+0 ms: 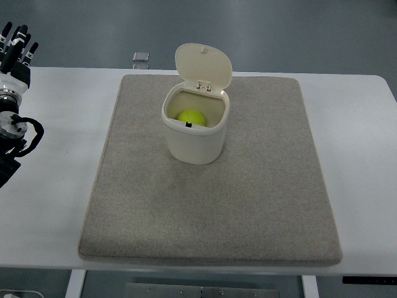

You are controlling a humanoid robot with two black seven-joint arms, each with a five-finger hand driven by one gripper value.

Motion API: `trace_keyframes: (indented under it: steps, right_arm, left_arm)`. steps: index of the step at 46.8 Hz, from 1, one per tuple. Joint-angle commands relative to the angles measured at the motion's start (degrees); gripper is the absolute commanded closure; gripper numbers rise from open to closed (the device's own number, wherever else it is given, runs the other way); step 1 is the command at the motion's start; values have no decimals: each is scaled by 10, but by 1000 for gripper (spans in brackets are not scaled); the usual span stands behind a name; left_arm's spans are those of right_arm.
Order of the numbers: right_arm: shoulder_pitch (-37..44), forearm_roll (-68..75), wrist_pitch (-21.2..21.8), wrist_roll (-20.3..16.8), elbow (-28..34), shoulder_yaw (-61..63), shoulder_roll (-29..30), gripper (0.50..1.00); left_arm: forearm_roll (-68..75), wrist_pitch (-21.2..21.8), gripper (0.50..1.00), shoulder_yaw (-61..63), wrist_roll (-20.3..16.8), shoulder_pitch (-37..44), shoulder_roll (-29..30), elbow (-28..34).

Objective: Put tennis ball into box with left hand

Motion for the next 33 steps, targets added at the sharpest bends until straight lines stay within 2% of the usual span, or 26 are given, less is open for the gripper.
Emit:
trace_keyframes:
  steps: [1,5,12,33]
  right_arm:
    - [0,0,0,0,0,0,0,562]
    - [0,0,0,0,1,0,0,562]
    - [0,0,0,0,0,0,0,562]
    - [0,0,0,0,0,0,0,562]
  left_arm:
    - [4,-9,686,7,-1,0,-16,-1]
    - [15,-32,688,10,-1,-5,-43,-3]
    - [50,-27,697,3,-3,-41,-101,10]
    - [46,-32,694,-3,-7,-26,-112,20]
